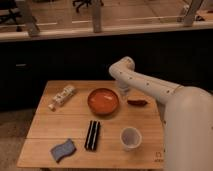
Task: Push the ceramic bowl across the table
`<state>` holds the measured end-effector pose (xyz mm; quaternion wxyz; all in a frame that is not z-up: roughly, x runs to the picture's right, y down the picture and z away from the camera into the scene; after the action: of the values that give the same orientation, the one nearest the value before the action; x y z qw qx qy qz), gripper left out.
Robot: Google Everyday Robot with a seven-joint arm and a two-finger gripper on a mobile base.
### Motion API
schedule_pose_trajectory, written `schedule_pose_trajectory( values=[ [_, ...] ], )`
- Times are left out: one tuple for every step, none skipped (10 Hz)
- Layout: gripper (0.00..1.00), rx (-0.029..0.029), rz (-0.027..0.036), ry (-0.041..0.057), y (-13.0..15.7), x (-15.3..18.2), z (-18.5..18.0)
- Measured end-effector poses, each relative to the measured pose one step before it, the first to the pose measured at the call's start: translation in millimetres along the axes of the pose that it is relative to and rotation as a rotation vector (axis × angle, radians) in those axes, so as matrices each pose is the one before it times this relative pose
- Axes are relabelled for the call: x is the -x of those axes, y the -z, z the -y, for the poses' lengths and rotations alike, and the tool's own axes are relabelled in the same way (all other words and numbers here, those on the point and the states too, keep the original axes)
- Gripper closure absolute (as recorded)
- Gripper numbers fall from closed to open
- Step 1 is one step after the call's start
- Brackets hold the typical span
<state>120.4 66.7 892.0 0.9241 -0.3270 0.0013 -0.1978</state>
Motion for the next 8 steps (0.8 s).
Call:
schedule_pose_trajectory(
  values=[
    [1.0,0.00467,0.00066,0.01372,-1.15,3.7,-0.49],
    [1.0,0.0048,-0.00596,0.0179,-1.98,7.33,-0.59],
    [1.0,0.00344,0.00533,0.01619,0.31,14.11,1.28],
    [1.0,0.00144,0.0004,0.01607,-0.61,10.25,1.03],
    [1.0,0.00274,-0.0025,0.00703,1.01,2.72,0.41],
    [1.0,0.00586,-0.00217,0.0132,0.87,5.13,0.5],
    [1.0,0.00514,0.00066,0.01705,0.31,6.89,1.47],
    [1.0,0.0035,0.00051,0.01898,2.64,8.99,3.76]
  ],
)
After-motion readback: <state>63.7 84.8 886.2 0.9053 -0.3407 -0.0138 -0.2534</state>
